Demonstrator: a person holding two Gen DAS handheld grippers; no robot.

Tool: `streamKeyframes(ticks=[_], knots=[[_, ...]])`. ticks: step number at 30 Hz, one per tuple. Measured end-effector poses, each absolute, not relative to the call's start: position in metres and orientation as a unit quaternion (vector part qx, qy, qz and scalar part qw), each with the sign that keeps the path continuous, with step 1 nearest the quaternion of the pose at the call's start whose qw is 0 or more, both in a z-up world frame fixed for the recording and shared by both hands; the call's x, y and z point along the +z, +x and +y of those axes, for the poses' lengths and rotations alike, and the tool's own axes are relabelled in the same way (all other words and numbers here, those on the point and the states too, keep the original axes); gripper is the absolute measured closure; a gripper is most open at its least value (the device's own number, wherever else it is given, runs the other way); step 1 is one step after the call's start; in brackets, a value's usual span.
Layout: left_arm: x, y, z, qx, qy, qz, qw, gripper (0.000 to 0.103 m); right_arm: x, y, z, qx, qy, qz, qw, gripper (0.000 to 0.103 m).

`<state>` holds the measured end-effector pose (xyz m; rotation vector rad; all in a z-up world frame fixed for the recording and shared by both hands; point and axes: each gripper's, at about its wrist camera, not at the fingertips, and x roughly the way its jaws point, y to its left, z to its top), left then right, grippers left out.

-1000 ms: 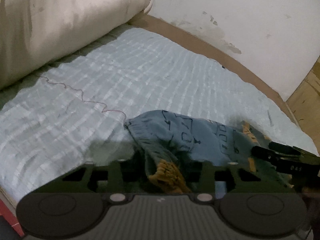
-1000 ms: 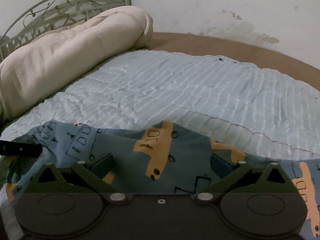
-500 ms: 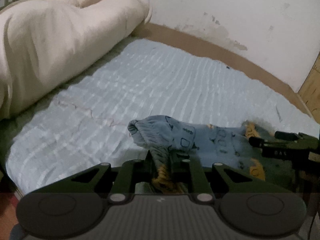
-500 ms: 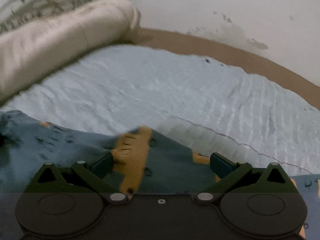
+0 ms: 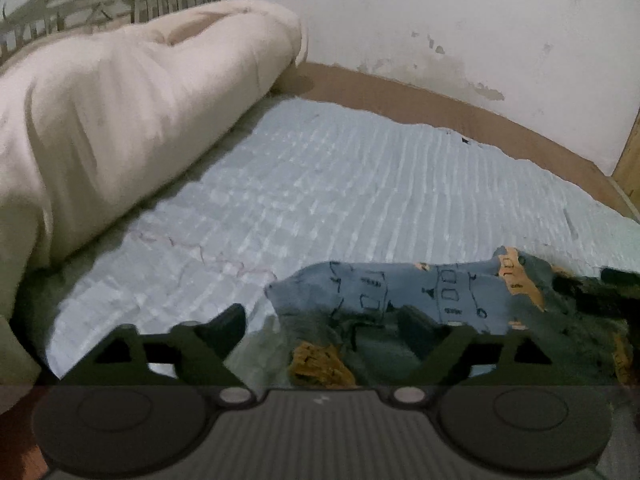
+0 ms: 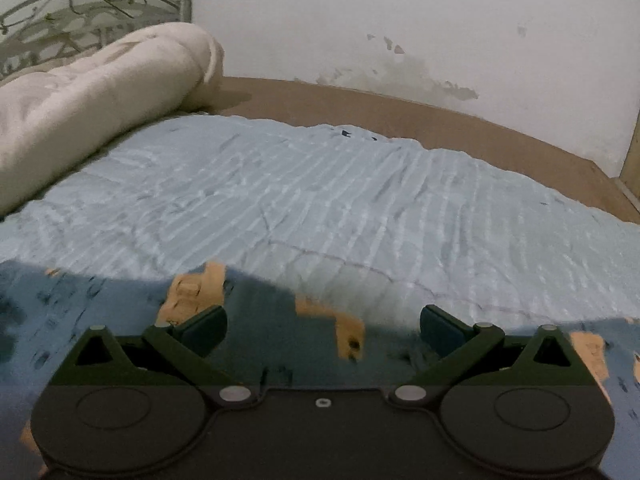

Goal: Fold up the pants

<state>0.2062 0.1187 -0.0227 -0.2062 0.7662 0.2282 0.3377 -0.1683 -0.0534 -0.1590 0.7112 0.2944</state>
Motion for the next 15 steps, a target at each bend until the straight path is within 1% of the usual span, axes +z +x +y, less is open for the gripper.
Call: streamKeyframes(ticks=[2, 5, 9, 15], knots=[[-0.016, 0.206, 0.111, 0.111, -0.087, 0.367, 0.919, 0.007, -0.049, 0.318, -0.178, 0.150, -0.078, 0.342, 0.925, 0.001], [-0.008, 0.205, 0.098, 0.106, -0.070, 0.360, 0.924, 0.004, -0.042, 0.288, -0.190, 0.162, -0.086, 0.333, 0.925, 0.001], [0.000, 0.208, 0.077, 0.088, -0.060, 0.354, 0.929, 0.002, -0.042, 0.260, -0.205, 0.178, -0.091, 0.337, 0.920, 0.001], [0.002, 0.220, 0.030, 0.050, -0.035, 0.357, 0.932, 0.000, -0.049, 0.250, -0.241, 0.166, -0.070, 0.364, 0.914, 0.001]])
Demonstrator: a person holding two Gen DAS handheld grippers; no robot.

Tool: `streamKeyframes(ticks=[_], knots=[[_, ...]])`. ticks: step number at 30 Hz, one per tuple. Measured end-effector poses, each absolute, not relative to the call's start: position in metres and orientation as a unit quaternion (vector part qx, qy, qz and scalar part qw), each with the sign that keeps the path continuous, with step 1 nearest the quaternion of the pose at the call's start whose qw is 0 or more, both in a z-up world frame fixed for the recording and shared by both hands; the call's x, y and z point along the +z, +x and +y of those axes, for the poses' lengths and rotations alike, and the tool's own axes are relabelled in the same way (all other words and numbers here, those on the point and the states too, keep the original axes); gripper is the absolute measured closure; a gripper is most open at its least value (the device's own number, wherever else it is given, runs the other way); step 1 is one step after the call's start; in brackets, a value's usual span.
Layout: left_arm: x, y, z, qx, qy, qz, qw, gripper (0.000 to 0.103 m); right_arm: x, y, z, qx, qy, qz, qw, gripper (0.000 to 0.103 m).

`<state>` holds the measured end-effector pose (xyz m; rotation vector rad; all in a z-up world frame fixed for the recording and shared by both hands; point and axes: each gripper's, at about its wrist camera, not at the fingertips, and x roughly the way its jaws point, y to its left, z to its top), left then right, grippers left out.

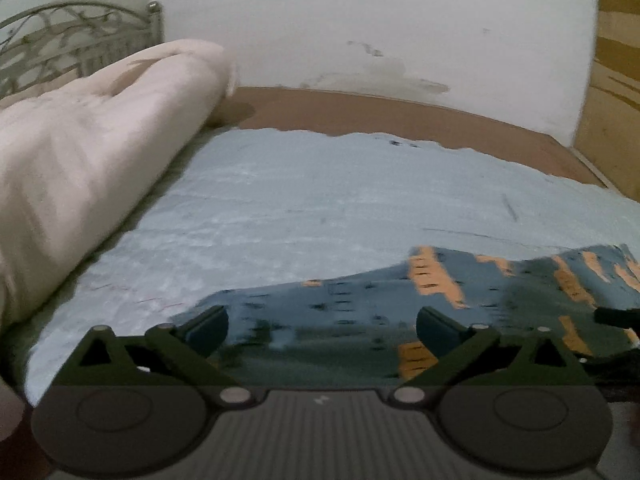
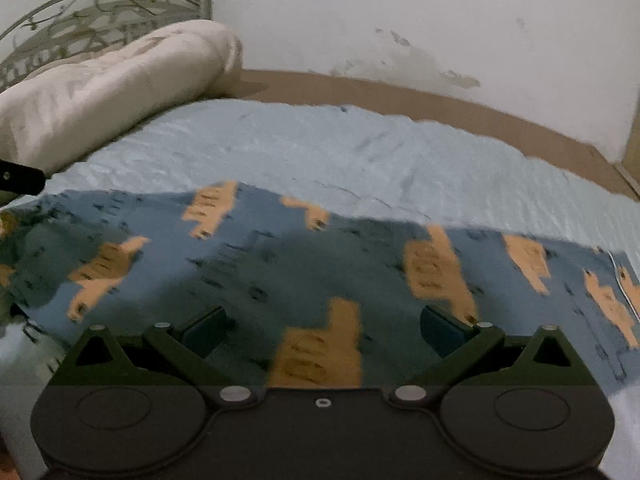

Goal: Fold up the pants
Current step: 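Smooth the folded pants flat with both grippers open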

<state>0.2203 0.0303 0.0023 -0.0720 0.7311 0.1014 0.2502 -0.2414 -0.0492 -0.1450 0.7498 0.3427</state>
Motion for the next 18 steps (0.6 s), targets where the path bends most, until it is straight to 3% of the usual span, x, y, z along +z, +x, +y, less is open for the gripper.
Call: streamKeyframes(ticks=[18], knots=[[-0.036, 0.280, -0.110, -0.074, 0.020, 0.392, 0.917, 0.000, -0.055, 0.289, -0.371, 0.006, -0.070, 0.393, 0.917, 0.001]])
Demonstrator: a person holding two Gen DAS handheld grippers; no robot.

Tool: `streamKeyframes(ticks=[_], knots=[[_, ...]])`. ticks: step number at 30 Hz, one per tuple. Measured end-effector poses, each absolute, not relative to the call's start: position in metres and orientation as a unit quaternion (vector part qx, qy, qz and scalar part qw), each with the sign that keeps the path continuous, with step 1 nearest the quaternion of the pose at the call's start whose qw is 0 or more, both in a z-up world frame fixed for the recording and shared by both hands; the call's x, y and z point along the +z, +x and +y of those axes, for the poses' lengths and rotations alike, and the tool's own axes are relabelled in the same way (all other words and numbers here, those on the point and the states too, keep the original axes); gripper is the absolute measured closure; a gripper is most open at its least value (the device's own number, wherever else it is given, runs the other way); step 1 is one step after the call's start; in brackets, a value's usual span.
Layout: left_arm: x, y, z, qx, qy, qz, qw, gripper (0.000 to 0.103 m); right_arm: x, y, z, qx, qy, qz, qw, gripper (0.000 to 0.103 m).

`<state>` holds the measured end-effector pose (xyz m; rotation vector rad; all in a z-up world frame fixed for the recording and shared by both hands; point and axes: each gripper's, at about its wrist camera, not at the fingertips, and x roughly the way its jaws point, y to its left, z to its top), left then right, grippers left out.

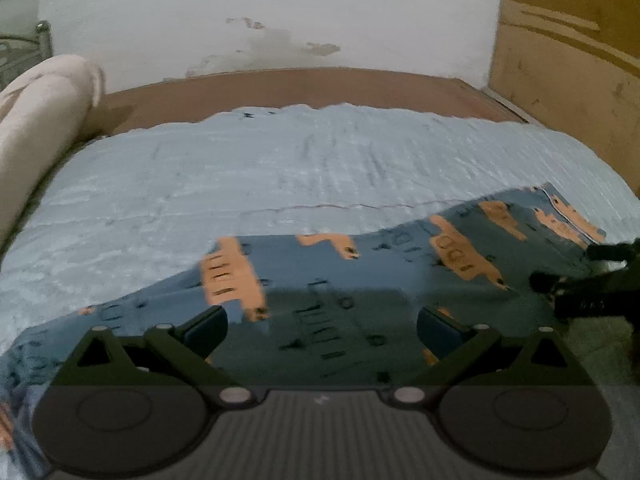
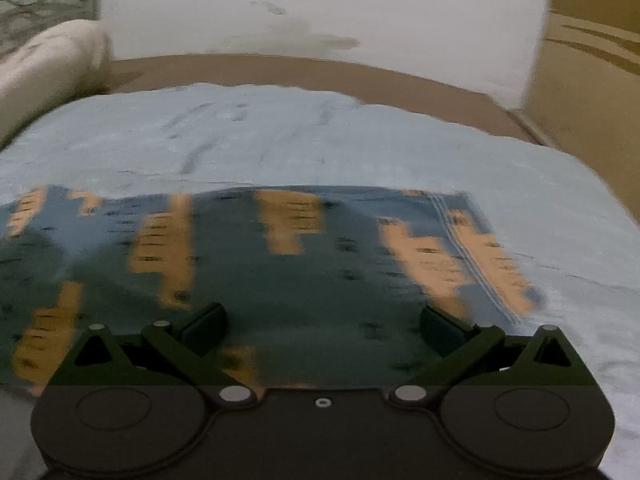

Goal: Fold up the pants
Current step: 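Smooth the folded pants flat with both grippers open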

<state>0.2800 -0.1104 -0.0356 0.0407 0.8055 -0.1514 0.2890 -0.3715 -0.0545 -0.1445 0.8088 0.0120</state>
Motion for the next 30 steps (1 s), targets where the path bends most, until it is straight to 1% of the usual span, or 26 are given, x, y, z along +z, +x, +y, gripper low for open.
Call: streamKeyframes(ticks=[5, 13, 23, 27, 30], knots=[[-0.046, 0.285, -0.134, -0.090, 0.037, 0.402, 0.910, 0.000, -0.046, 0.281, -0.397, -0.025, -0.068, 0.393, 0.917, 0.001], [-0.065, 0.288, -0.144, -0.086, 0.048, 0.425, 0.900, 0.000, -0.039, 0.272, -0.405, -0.030, -0.086, 0.400, 0.912, 0.001], [-0.063, 0.292, -0.145, -0.083, 0.043, 0.422, 0.902, 0.000, -0.040, 0.271, -0.411, -0.031, -0.079, 0.395, 0.915, 0.001], [-0.056, 0.302, -0.161, -0.097, 0.043, 0.406, 0.908, 0.000, -0.042, 0.266, -0.423, -0.024, -0.041, 0.384, 0.922, 0.001], [-0.056, 0.311, -0.177, -0.107, 0.051, 0.399, 0.909, 0.000, -0.048, 0.261, -0.442, -0.005, 0.030, 0.379, 0.925, 0.001]])
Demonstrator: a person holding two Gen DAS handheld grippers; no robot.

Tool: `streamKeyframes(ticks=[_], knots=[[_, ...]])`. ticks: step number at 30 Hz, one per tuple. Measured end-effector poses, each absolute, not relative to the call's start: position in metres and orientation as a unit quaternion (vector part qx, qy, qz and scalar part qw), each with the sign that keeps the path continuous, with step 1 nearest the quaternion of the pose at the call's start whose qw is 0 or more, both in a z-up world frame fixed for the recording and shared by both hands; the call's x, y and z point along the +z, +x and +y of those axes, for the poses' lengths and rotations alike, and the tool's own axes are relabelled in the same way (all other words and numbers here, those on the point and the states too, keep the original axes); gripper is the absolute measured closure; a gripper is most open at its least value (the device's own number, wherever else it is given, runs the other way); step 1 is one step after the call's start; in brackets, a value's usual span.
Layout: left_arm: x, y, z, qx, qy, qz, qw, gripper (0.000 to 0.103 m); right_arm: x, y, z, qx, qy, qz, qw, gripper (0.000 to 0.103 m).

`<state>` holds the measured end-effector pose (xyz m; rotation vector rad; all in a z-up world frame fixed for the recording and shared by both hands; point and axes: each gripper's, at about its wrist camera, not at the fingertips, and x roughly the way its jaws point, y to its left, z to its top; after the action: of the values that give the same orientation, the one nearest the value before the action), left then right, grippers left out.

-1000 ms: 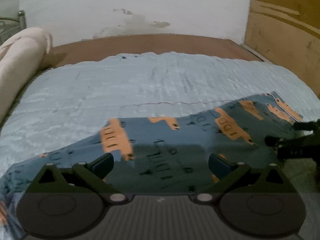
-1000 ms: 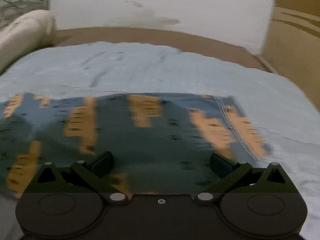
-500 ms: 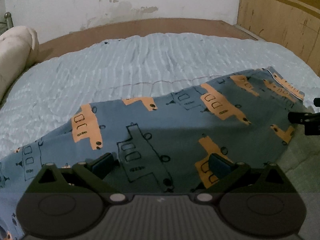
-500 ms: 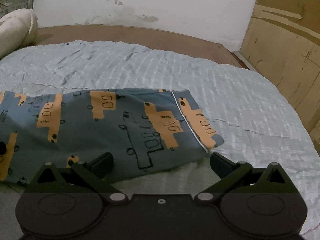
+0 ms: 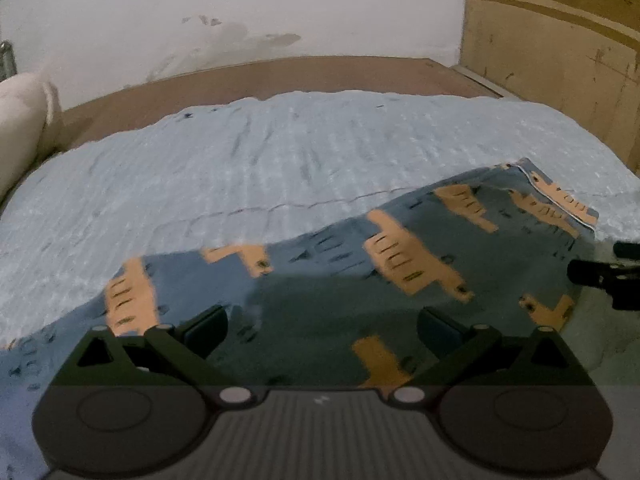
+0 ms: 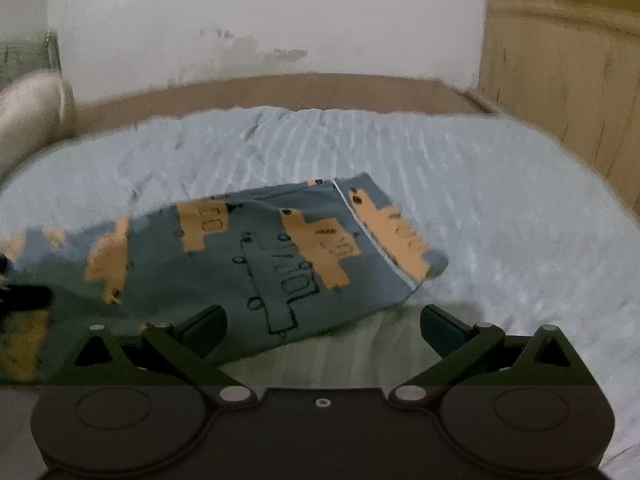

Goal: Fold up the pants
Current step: 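Smooth the folded pants flat with both grippers open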

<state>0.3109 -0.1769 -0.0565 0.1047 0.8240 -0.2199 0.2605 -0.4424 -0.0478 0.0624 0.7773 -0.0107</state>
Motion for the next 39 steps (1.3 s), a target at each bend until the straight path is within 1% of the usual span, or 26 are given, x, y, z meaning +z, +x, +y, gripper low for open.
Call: streamKeyframes(ticks=[5, 15, 24, 30, 31, 39], knots=[[-0.064, 0.320, -0.197, -0.118, 0.055, 0.407, 0.904, 0.000, -0.055, 0.259, -0.467, 0.008, 0.115, 0.384, 0.916, 0.001], [-0.076, 0.327, -0.203, -0.118, 0.055, 0.413, 0.902, 0.000, -0.066, 0.271, -0.481, 0.015, 0.140, 0.387, 0.911, 0.001], [-0.086, 0.330, -0.201, -0.119, 0.051, 0.406, 0.905, 0.000, -0.068, 0.277, -0.491, 0.059, 0.214, 0.365, 0.904, 0.001], [-0.085, 0.330, -0.201, -0.120, 0.051, 0.406, 0.904, 0.000, -0.074, 0.283, -0.507, 0.054, 0.287, 0.338, 0.895, 0.001], [-0.085, 0.330, -0.201, -0.119, 0.051, 0.406, 0.904, 0.000, -0.075, 0.285, -0.509, 0.051, 0.296, 0.334, 0.893, 0.002], [-0.085, 0.330, -0.201, -0.120, 0.051, 0.406, 0.905, 0.000, -0.080, 0.292, -0.515, 0.010, 0.315, 0.326, 0.891, 0.020]])
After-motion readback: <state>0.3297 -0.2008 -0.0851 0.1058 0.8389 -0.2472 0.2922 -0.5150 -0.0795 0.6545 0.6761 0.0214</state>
